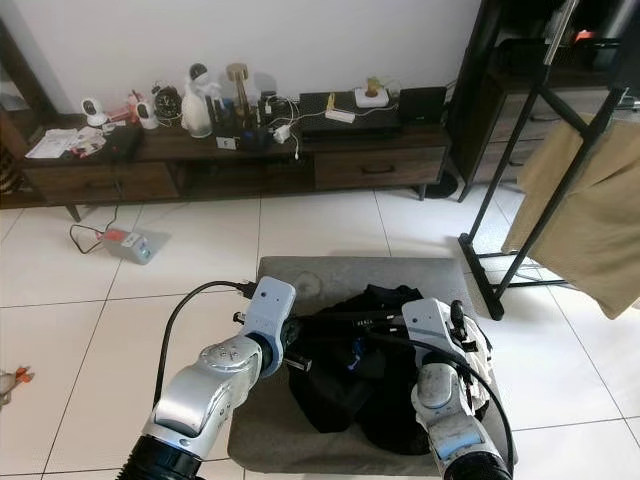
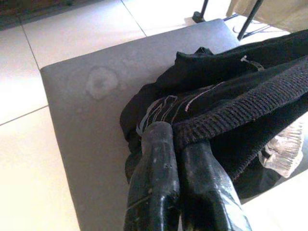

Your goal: Hang hanger

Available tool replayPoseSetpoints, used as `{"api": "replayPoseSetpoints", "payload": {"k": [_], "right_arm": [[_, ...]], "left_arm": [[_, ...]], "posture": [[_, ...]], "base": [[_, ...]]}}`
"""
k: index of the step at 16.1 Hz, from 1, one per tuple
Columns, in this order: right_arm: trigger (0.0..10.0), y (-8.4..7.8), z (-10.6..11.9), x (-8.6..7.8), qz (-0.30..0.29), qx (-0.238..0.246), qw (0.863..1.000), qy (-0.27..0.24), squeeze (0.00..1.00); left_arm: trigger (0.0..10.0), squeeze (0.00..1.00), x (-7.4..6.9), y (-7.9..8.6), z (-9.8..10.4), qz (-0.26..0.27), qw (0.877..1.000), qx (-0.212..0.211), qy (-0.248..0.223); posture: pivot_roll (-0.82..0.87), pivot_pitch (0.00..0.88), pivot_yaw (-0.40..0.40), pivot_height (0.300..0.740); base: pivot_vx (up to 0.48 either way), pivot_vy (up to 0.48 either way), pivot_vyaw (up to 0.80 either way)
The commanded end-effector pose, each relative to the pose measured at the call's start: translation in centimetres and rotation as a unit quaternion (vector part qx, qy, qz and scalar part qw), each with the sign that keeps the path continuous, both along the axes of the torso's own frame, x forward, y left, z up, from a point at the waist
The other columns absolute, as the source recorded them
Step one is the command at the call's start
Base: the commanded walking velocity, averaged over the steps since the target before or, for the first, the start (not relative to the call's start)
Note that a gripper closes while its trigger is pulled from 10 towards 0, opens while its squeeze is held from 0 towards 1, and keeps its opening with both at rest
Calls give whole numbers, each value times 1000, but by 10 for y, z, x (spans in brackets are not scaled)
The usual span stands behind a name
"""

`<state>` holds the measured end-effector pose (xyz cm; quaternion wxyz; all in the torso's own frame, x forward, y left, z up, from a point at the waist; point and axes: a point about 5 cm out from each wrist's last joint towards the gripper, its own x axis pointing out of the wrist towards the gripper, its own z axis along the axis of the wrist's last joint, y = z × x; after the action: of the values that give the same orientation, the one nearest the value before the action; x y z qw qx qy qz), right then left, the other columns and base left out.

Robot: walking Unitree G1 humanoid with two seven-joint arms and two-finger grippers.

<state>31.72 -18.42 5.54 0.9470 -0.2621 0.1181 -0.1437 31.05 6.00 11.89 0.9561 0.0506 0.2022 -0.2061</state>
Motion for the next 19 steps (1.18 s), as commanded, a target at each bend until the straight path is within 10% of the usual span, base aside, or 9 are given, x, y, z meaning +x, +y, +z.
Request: {"api": "replayPoseSetpoints", "payload": {"k": [1,19], "right_arm": [[0,-5,-1,-2,-16,8,1000,5,0],[0,5,23,-8,37,48,996,-61,0]], "left_arm": [[0,0,-1,5,-8,9,1000,10,13],[0,0,-7,40,-9,59,998,-2,-6]], "posture": [[50,134,-21,740],[78,75,-17,740]], "base": [[0,0,0],[0,0,0]]}}
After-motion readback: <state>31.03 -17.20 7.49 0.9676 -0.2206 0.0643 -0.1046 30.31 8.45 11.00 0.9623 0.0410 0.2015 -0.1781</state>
